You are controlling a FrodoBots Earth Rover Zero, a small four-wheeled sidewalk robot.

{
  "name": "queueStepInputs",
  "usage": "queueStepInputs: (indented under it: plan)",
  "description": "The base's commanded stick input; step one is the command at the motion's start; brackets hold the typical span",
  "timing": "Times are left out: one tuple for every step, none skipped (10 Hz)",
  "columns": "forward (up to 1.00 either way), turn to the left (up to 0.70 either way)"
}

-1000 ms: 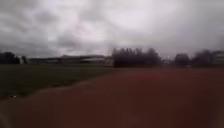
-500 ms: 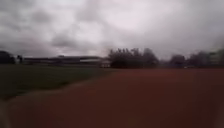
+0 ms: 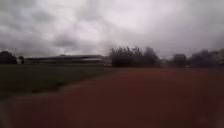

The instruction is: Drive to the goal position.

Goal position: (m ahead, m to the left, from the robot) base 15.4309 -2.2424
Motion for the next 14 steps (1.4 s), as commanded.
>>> queueStepInputs:
  plan:
    - [0.7,0.0]
    - [0.7,0.0]
    - [0.7,0.0]
    - [0.7,0.0]
    - [0.7,0.0]
    - [0.7,0.0]
    - [0.7,0.0]
    - [0.7,0.0]
    - [0.7,0.0]
    - [0.7,0.0]
    - [0.7,0.0]
    - [0.7,0.0]
    - [0.7,-0.13]
    - [0.7,-0.27]
